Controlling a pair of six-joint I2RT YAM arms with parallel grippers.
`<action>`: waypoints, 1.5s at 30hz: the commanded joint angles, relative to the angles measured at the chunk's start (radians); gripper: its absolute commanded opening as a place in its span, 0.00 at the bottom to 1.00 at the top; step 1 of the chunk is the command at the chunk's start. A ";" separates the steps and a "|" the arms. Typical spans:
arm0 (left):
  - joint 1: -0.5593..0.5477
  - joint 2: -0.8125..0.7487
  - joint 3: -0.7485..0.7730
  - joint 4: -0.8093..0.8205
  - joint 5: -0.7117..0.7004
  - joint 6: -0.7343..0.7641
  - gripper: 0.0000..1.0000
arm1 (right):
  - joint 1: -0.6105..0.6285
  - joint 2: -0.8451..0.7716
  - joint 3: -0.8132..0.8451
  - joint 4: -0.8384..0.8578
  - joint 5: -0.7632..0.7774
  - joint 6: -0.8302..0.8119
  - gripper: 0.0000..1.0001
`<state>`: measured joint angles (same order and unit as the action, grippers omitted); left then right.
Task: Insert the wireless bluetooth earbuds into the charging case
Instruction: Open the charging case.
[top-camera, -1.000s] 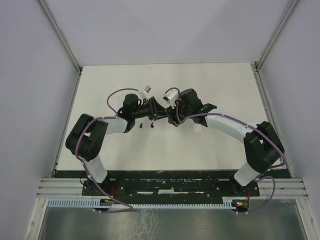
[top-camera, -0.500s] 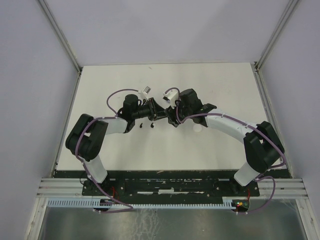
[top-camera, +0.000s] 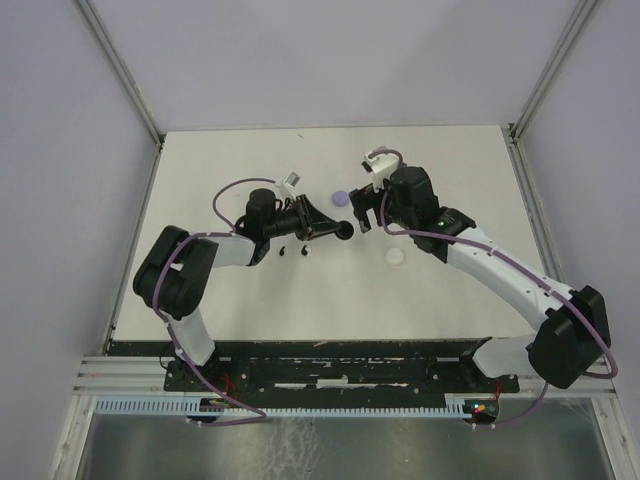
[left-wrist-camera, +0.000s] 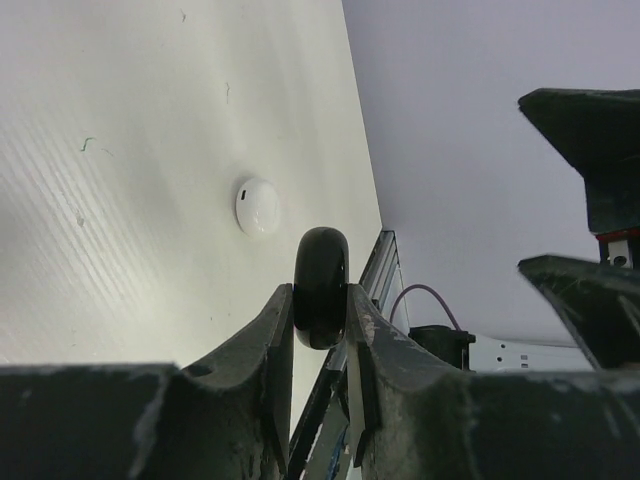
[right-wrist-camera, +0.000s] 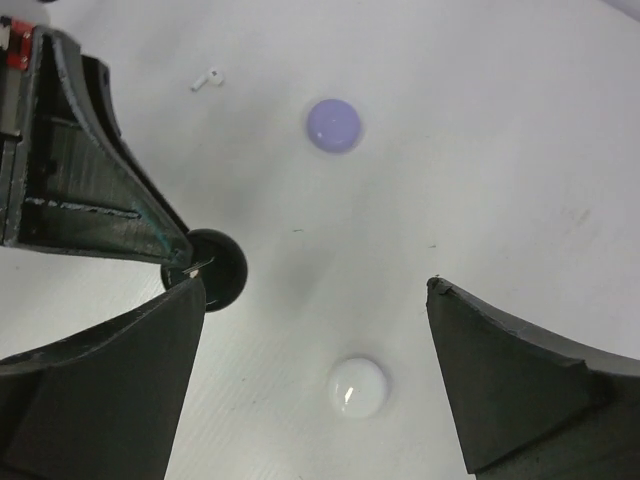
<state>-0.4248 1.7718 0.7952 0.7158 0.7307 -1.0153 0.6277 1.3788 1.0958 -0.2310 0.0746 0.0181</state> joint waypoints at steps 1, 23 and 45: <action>0.005 0.011 0.018 0.094 -0.010 -0.045 0.08 | -0.011 -0.018 0.026 -0.029 0.112 0.067 1.00; 0.006 -0.005 0.024 0.172 -0.004 -0.126 0.06 | -0.011 0.188 0.032 0.057 0.018 0.115 1.00; 0.294 0.031 -0.359 0.814 -0.271 -0.580 0.03 | 0.080 0.386 0.152 0.053 -0.004 0.172 0.96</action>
<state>-0.1619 1.8118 0.4995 1.3018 0.5316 -1.4754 0.6342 1.7050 1.1366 -0.1982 0.0956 0.1787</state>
